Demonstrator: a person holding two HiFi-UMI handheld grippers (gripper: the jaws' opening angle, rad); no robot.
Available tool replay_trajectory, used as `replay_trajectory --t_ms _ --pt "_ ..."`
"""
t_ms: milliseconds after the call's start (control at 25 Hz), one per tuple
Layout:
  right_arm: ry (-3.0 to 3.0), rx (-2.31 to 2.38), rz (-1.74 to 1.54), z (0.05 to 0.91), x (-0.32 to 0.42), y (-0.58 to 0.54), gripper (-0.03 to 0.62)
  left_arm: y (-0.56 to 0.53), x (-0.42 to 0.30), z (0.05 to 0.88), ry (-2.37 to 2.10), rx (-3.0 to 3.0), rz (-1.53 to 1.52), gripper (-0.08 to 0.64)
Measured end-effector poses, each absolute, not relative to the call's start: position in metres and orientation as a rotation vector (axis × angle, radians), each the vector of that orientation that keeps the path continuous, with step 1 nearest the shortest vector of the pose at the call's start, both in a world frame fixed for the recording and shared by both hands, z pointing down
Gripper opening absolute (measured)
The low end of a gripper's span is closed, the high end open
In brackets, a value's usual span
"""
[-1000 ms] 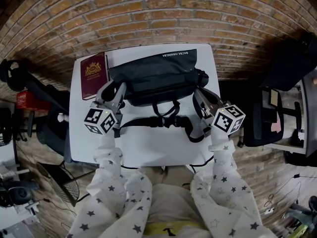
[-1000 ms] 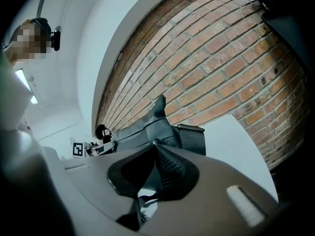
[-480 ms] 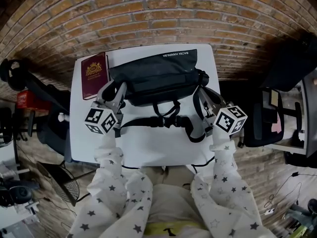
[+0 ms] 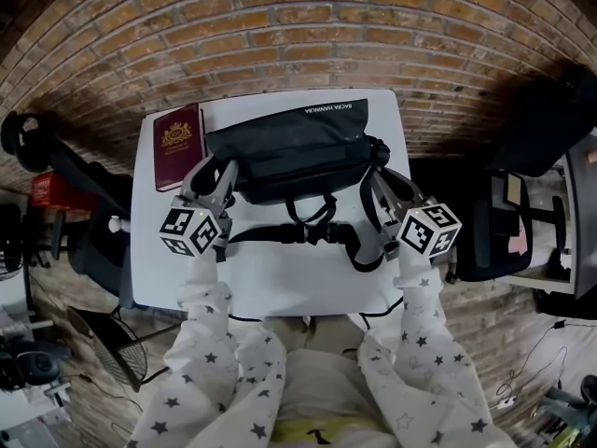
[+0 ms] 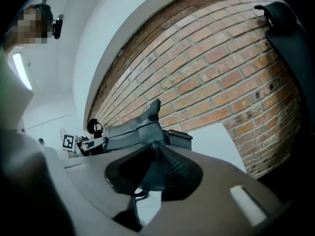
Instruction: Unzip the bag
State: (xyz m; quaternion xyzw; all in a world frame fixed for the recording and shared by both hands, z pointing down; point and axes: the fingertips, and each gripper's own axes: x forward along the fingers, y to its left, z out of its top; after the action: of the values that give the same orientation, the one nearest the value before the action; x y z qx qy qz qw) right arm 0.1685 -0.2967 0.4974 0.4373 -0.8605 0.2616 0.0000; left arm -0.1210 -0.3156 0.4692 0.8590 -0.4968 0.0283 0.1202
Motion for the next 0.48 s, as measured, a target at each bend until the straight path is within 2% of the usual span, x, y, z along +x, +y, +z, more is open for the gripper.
replay_trajectory --t_ms 80,160,360,480 --pt "-2.672 1.392 0.746 0.496 0.172 -0.297 0.117 -0.314 -0.124 0.467 -1.501 2.479 0.085 0.186" --pt "-2.657 1.405 0.686 0.492 0.173 -0.297 0.141 -0.311 -0.127 0.464 -1.537 2.458 0.065 0.187" --pt "-2.659 1.448 0.578 0.478 0.18 -0.294 0.122 -0.292 -0.126 0.446 -1.586 2.457 0.018 0.185" --pt "-2.68 1.458 0.544 0.467 0.183 -0.288 0.088 -0.275 -0.116 0.44 -1.589 2.48 0.047 0.128"
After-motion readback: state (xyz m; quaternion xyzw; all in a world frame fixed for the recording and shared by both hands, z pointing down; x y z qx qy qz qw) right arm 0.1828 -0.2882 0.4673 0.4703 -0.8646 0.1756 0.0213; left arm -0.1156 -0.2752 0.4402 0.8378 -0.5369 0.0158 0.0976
